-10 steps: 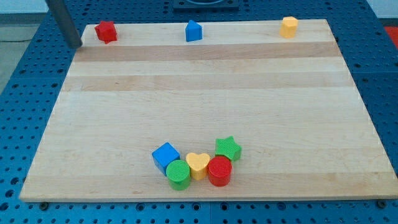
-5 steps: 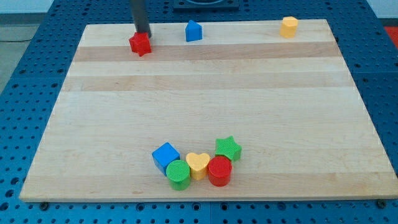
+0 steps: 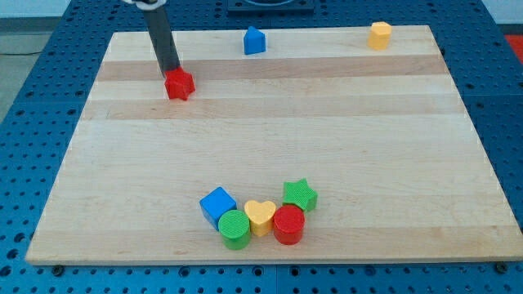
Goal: Drag the red star to the top left of the yellow heart
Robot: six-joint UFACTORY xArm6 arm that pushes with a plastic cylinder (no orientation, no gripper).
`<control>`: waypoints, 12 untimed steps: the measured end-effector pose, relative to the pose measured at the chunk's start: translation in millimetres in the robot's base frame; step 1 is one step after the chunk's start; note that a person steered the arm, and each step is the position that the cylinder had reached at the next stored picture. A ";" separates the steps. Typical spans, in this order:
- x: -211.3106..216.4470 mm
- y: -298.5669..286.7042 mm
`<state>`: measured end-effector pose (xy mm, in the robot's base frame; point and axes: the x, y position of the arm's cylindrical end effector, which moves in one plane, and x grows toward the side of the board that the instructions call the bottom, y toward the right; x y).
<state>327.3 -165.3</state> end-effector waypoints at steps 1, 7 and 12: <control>55.3 14.0; 145.4 121.4; 150.5 170.4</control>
<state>477.8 5.1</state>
